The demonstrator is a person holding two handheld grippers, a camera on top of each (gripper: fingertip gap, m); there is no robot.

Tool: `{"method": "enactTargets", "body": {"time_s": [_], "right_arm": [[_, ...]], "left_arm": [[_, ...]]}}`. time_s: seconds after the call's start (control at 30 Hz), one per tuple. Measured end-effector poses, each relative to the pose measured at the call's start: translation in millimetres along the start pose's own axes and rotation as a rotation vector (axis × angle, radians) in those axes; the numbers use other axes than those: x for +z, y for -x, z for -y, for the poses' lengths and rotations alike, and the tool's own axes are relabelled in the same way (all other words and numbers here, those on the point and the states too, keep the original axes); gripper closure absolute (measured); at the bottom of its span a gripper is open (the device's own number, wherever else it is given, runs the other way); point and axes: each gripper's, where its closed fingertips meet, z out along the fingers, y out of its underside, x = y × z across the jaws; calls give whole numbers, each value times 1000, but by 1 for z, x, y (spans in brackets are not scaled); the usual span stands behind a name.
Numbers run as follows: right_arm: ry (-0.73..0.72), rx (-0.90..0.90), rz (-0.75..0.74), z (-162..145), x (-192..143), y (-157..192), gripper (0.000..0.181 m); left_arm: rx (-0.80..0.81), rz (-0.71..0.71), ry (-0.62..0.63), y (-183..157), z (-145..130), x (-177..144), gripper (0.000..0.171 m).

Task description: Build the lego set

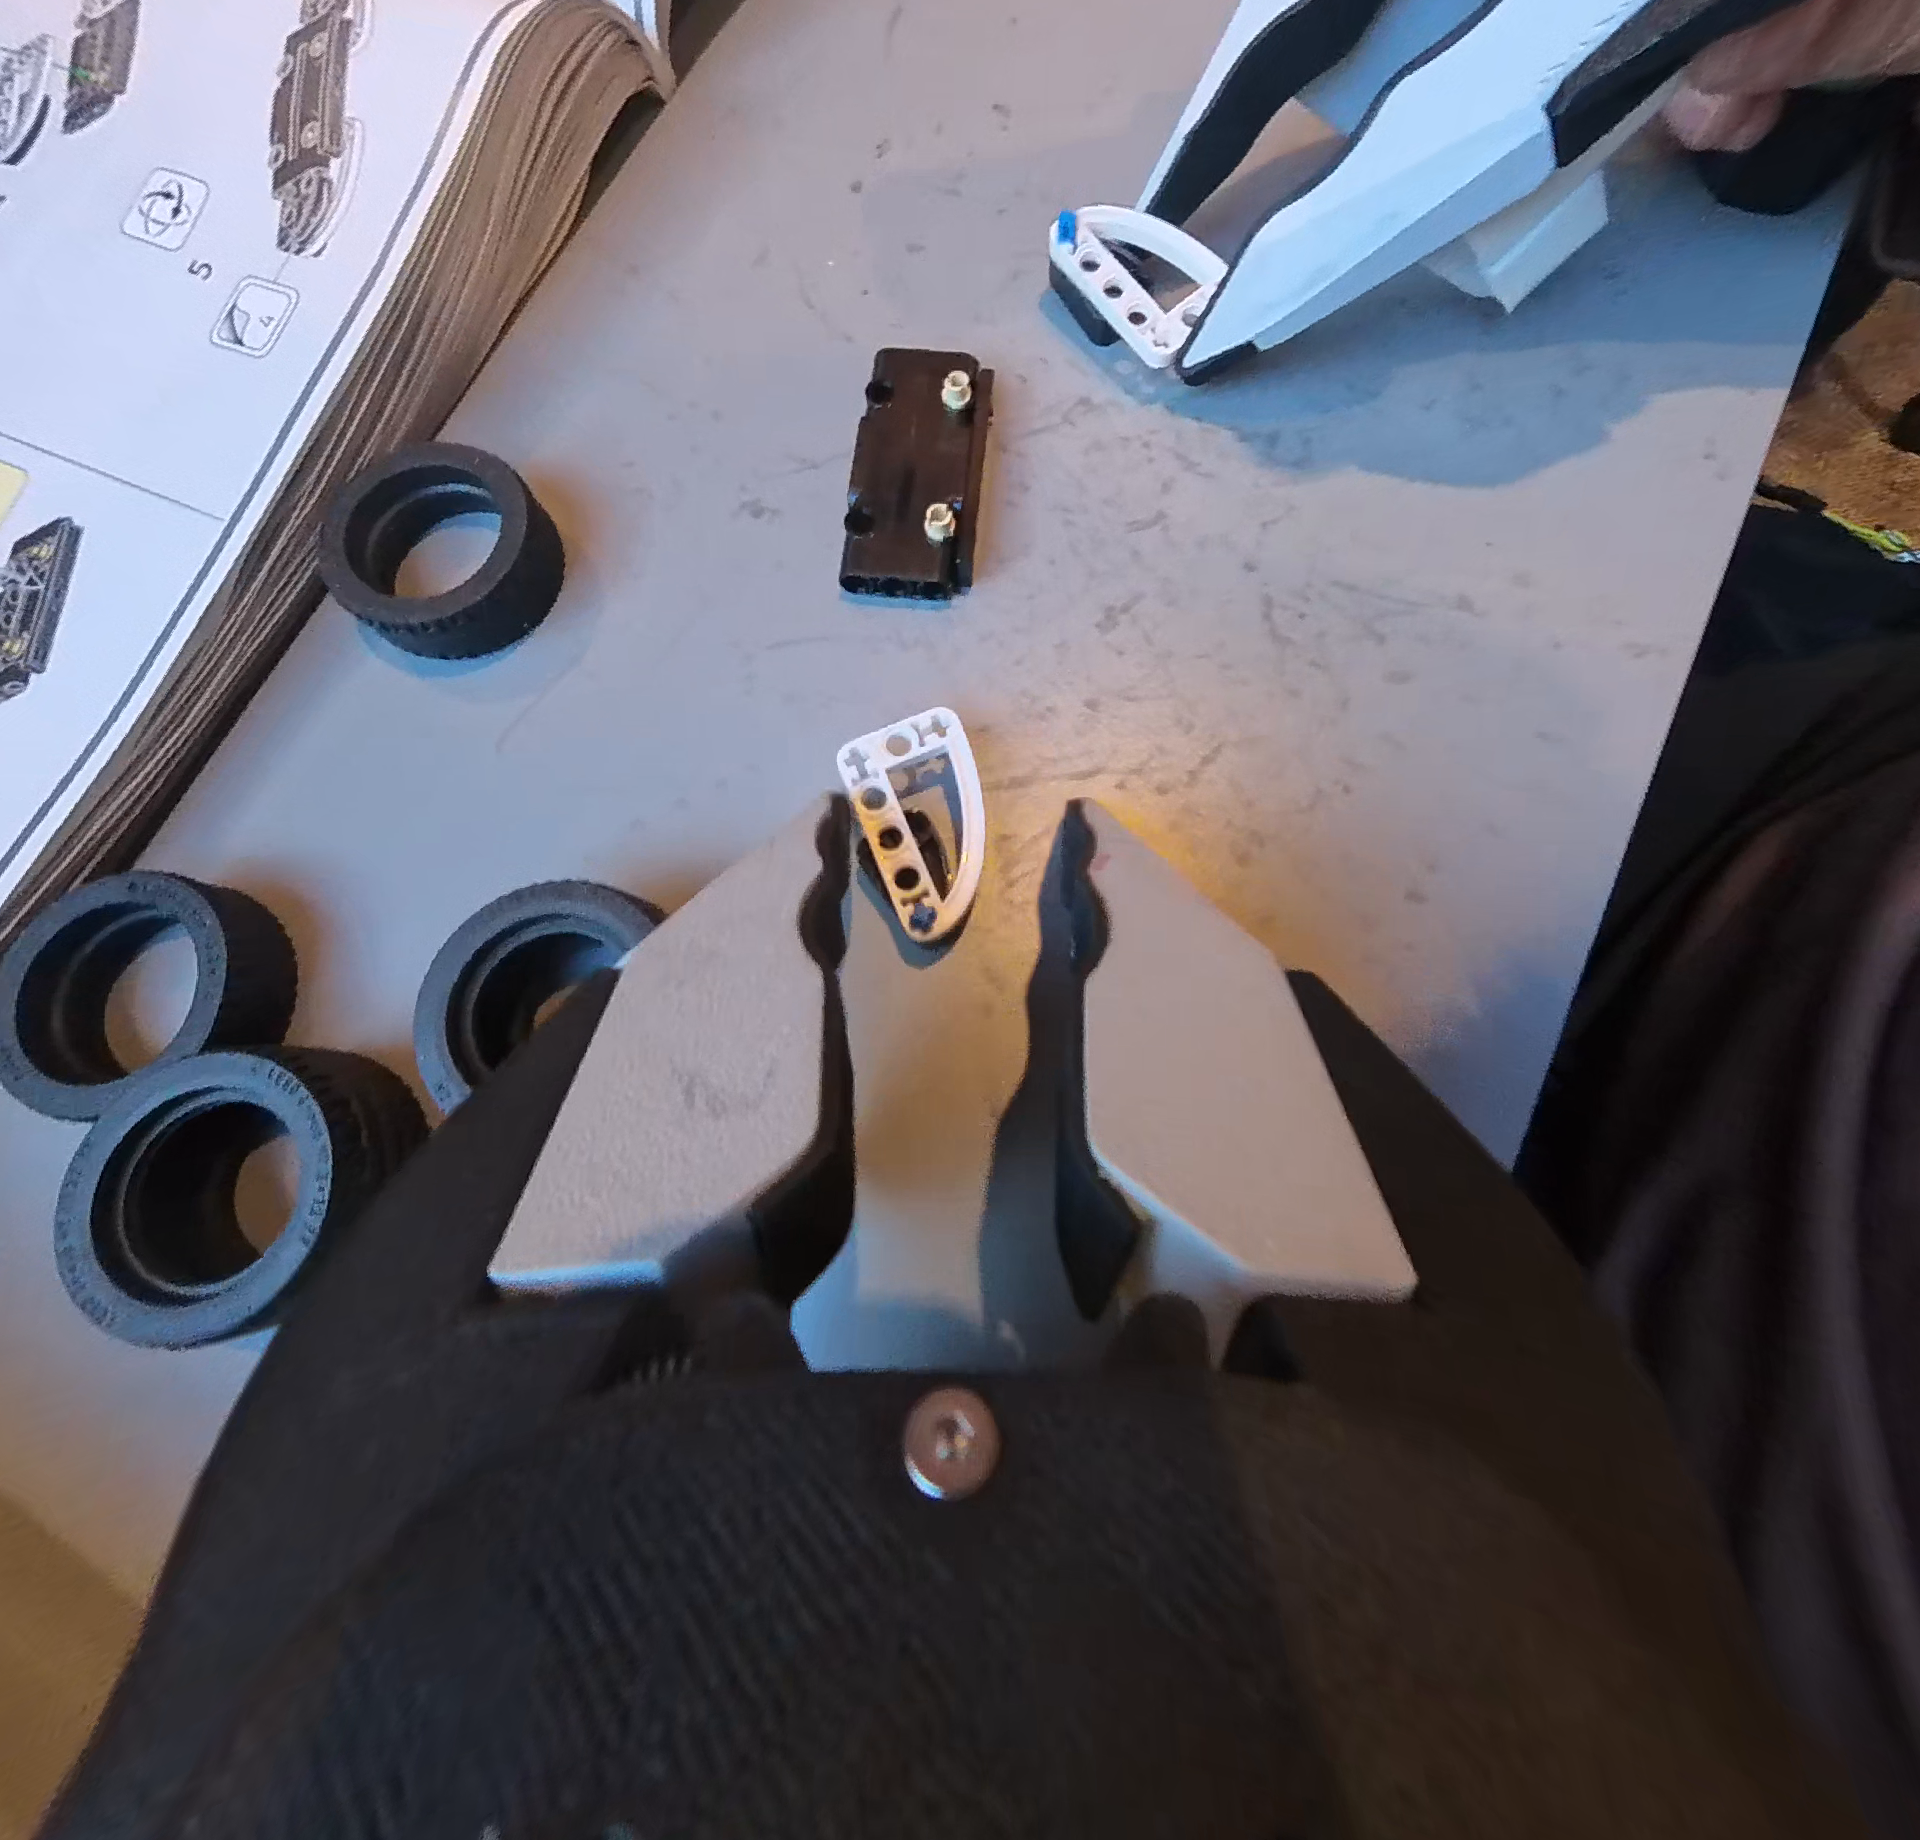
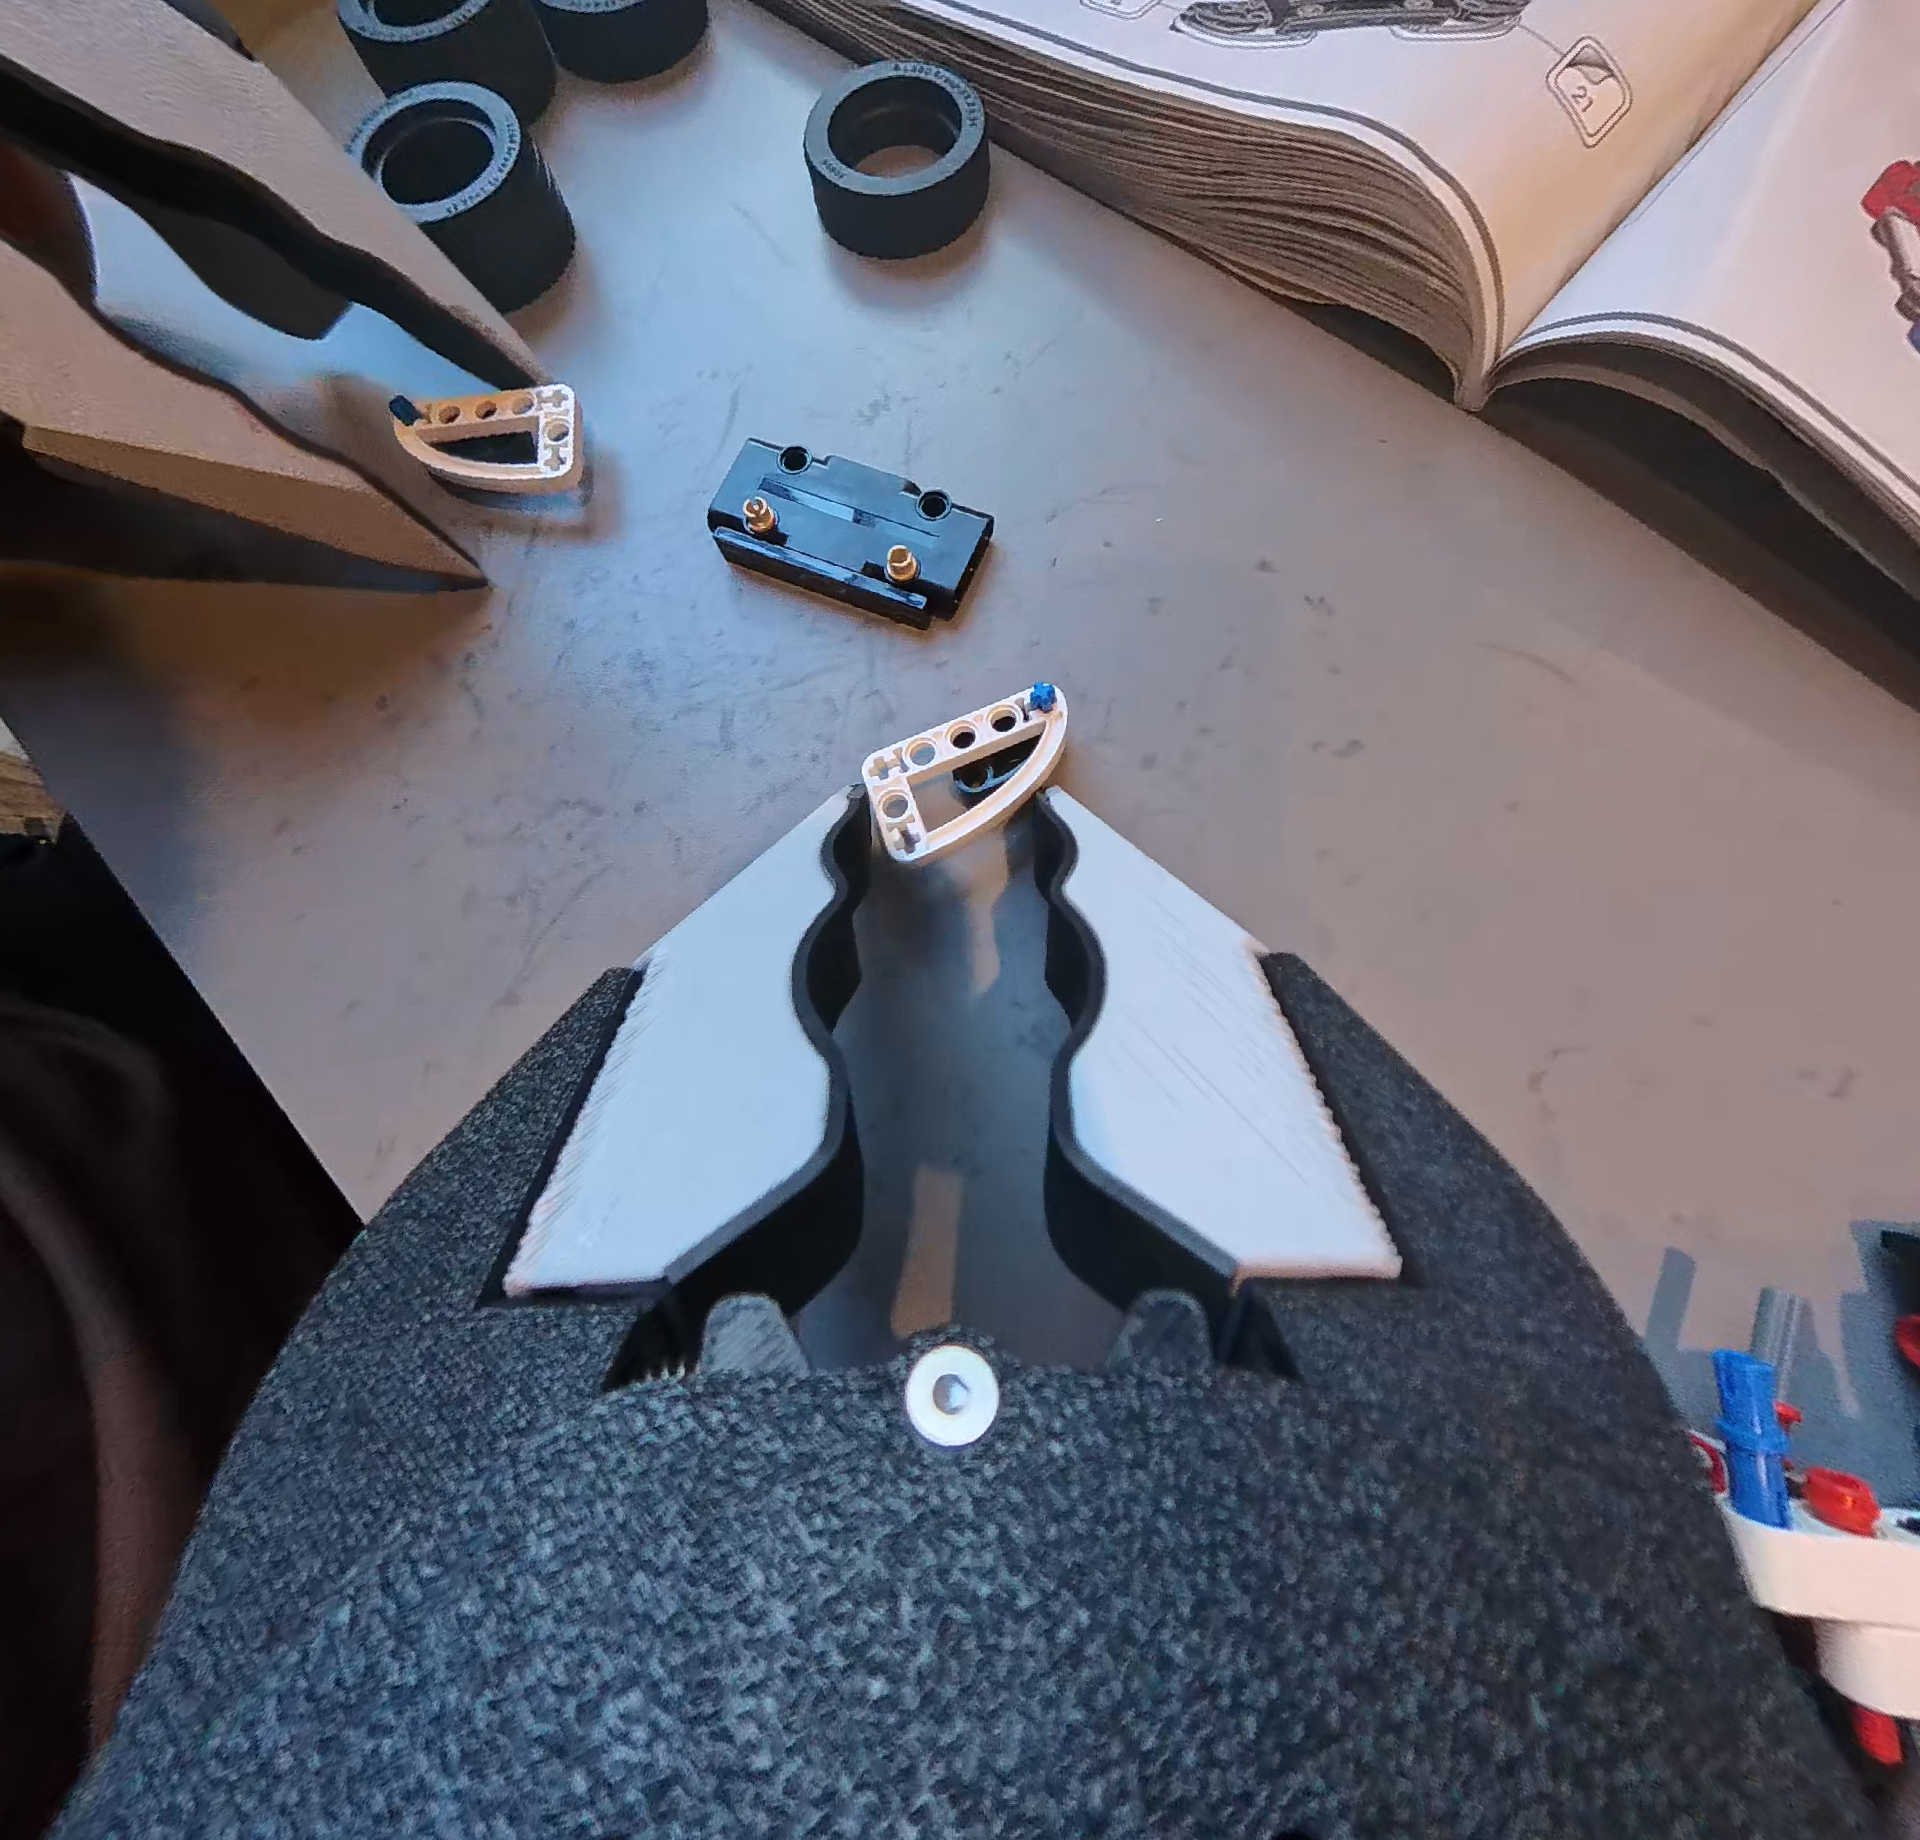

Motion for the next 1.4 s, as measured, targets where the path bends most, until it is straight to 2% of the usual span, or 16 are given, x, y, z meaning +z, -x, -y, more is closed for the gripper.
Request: {"method": "enactTargets", "body": {"time_s": [0.1,0.2,0.3,0.33,0.5,0.7,0.83,0.97,1.1,1.2,1.27,1.4], "right_arm": [[-13,-19,-4,2,-1,1,151],[-30,-39,-14,4,-3,2,153],[-53,-69,-24,6,-5,4,167],[-58,-80,-26,7,-6,5,181],[-16,-58,-28,2,-1,2,178],[-38,-40,-25,4,-4,1,169],[-39,-44,-24,4,-4,2,168],[-76,-30,-25,8,-8,1,168],[-119,-23,-32,11,-16,0,168],[-130,-27,-32,11,-19,1,167],[-137,-30,-32,11,-21,2,167],[-145,-30,-22,10,-23,4,167]], "left_arm": [[31,3,-41,-1,8,-1,129],[67,44,-142,2,27,-5,138],[78,36,-164,2,41,-7,139],[69,20,-165,1,46,-7,139],[15,-103,-125,-8,53,6,138],[45,-67,-108,-4,57,3,139],[50,-134,-33,-7,76,9,130],[106,-170,-7,-11,96,29,136],[109,-217,142,-16,84,57,129],[145,-185,215,-15,76,71,129],[165,-152,276,-10,67,79,135],[162,-189,249,-17,73,78,156]]}}
